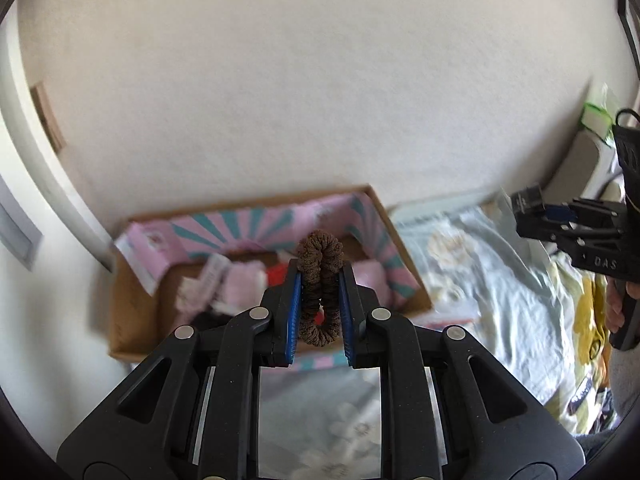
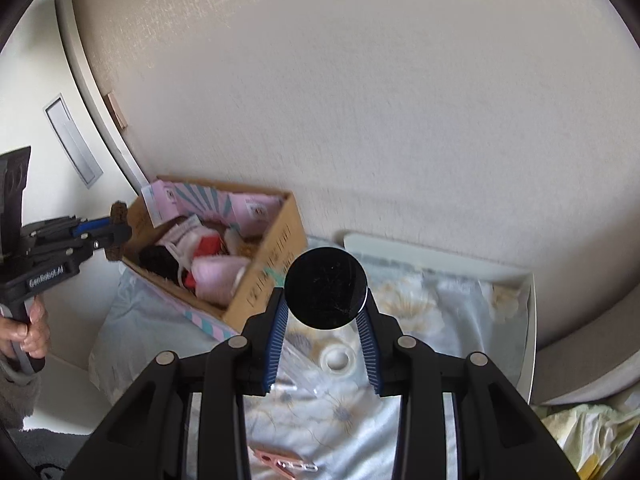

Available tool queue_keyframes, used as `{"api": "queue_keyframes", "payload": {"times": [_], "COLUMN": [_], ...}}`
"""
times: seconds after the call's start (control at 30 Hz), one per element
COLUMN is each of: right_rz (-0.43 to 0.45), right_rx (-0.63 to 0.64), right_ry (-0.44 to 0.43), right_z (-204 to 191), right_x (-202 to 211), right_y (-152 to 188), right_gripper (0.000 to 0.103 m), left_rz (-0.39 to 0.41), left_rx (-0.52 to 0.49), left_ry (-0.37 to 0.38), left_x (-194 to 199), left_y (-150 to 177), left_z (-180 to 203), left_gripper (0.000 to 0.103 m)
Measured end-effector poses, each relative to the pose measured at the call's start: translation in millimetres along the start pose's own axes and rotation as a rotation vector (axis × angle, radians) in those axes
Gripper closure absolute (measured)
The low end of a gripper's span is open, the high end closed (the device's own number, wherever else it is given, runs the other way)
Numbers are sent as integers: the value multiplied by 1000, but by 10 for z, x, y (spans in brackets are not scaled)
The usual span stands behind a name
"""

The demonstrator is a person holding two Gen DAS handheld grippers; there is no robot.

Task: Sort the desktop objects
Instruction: 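Carry the brown hair tie and black cap over the cardboard box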

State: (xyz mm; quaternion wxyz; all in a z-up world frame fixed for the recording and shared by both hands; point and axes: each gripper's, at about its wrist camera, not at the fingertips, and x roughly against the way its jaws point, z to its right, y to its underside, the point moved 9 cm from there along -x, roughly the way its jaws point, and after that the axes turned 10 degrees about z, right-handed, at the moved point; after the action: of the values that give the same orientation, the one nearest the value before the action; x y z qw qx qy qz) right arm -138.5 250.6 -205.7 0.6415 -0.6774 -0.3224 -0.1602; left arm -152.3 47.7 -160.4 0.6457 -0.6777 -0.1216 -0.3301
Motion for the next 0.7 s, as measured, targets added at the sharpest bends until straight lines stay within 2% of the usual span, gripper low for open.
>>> {"api": "queue_keyframes", "payload": {"times": [0.1,0.23,0.5,0.7], "right_rz": [18,18,-41,-147], "right_rx": [23,42,112,103], "right_ry": [-17,-66,-147,-226], "right_z": [-179,-477,-1191,-1600], "right_x": [-90,-305,-809,-1288], "right_y": [-189,-368,-485,-301], "right_gripper": [71,71,71,71], "left_rz": [16,-5,-107,-167], "left_rx": [13,22,73,78], "left_ry": [-17,-34,-33,-40], "left_x": [-6,-115,-400,-612], "left_y": [-157,-168,207,494], "left_z": [-277,-598,-1026,-1183], "left_gripper": [88,88,88,88]}}
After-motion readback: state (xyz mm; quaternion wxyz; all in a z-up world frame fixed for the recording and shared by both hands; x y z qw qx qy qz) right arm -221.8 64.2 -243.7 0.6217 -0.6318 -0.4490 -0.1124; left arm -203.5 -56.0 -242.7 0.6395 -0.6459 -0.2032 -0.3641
